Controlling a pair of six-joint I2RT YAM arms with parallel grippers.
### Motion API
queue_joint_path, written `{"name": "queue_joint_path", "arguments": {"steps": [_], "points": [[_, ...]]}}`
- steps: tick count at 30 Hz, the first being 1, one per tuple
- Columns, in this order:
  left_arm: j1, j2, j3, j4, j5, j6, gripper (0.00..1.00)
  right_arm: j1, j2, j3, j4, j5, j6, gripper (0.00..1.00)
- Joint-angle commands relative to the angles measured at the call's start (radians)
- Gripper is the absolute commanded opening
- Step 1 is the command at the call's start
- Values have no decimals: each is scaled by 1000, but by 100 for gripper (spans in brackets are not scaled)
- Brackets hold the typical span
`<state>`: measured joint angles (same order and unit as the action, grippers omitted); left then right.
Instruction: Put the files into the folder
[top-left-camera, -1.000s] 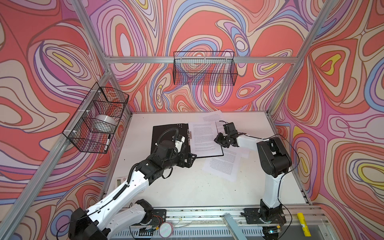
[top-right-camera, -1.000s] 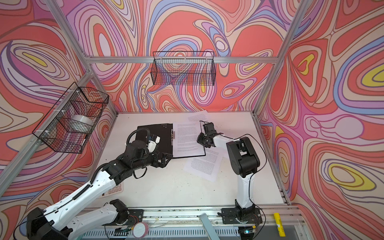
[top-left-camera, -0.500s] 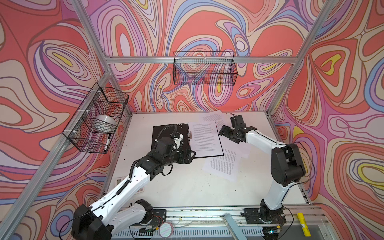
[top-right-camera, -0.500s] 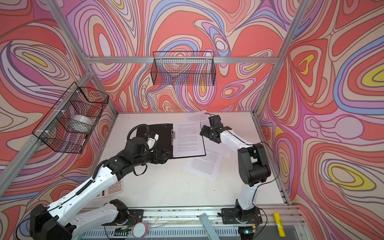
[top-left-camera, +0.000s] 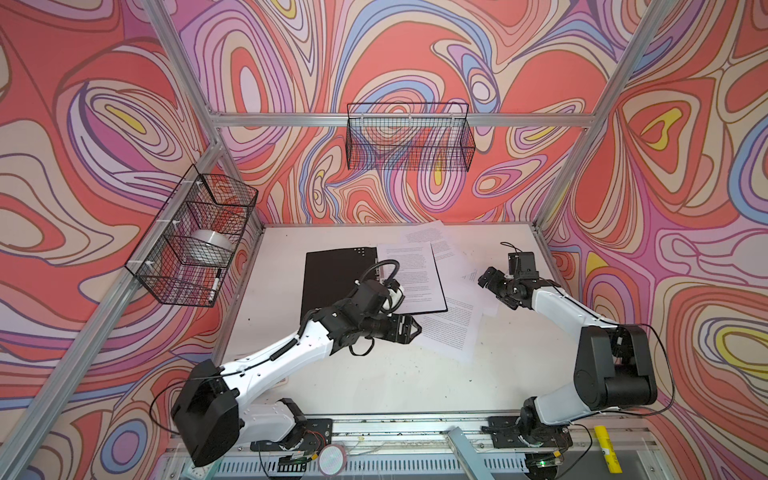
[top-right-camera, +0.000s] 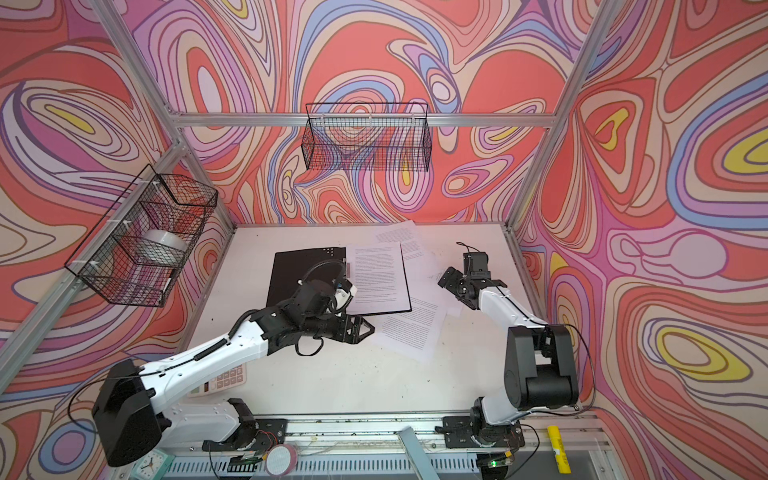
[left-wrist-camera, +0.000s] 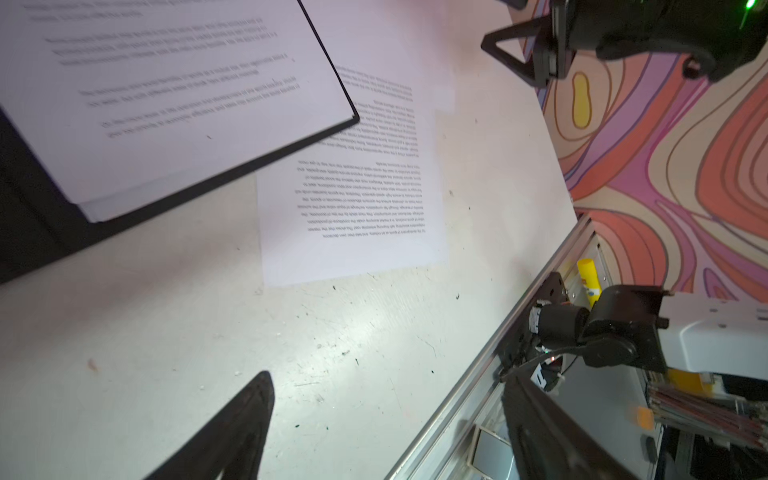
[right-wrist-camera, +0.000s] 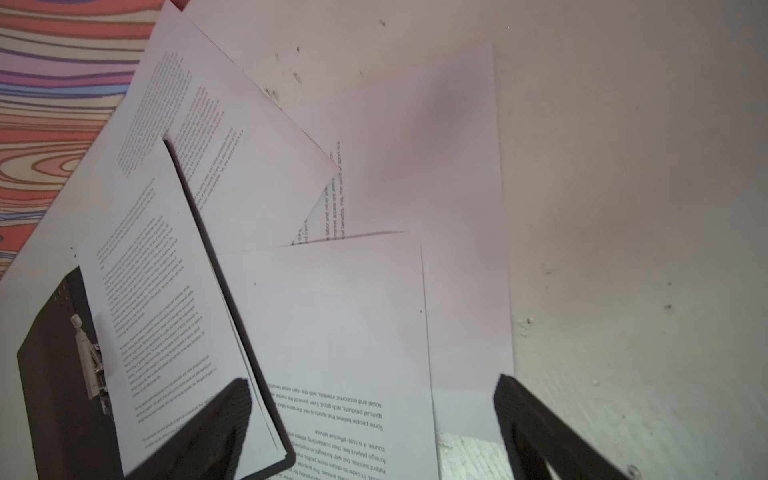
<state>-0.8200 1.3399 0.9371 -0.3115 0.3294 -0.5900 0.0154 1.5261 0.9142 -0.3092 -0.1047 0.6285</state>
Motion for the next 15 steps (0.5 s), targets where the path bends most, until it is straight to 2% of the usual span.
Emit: {"name": "queue_joint_path", "arguments": {"steps": [1, 8, 15], "points": [[-25, 90, 46, 76, -31, -31, 87, -5, -14, -44, 71, -59, 20, 96], [-63, 274, 84, 138, -8, -41, 86, -5, -42, -152, 119, -129, 39, 95], [-66, 371, 126, 164, 3, -26, 90, -4, -43, -176, 131, -161, 42, 95]]}}
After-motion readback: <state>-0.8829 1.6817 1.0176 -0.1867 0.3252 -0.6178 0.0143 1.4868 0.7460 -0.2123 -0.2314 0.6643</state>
